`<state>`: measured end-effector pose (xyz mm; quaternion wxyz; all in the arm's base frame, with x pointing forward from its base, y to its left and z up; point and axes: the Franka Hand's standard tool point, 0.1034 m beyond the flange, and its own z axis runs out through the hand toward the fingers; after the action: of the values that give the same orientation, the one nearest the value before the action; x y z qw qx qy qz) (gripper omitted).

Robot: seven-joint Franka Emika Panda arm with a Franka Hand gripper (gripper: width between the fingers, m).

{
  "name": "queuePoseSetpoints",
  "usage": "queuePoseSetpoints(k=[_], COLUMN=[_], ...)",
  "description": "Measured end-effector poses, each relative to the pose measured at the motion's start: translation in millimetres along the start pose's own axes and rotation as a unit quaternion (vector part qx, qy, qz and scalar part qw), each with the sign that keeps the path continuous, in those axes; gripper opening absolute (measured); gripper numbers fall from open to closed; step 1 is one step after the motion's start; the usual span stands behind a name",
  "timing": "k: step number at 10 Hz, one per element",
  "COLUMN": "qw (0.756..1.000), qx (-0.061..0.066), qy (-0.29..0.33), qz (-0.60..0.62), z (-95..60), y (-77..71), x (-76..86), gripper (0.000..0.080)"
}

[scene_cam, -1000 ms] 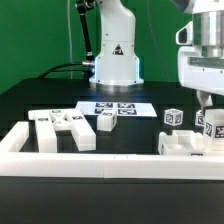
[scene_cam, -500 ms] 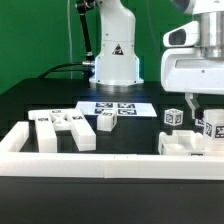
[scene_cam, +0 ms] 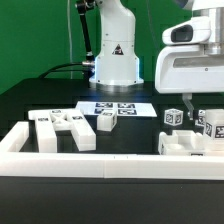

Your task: Assemble chair

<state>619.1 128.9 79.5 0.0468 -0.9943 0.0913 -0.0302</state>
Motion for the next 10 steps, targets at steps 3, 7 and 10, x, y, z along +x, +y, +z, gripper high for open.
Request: queuePoseSetpoints(k=[3,7,10], qw=[0.995,0.987,0.989], qx=[-0.005,-0.010,-0.010], qy=[0.001,0.001,0.001], qz=[-0.098,-0.160,-0.145], z=[-0.1,-0.1,0.0], y=[0.4,3.6,3.6], x=[0.4,1.4,1.4], gripper=[0.0649,0.0649,0.0286])
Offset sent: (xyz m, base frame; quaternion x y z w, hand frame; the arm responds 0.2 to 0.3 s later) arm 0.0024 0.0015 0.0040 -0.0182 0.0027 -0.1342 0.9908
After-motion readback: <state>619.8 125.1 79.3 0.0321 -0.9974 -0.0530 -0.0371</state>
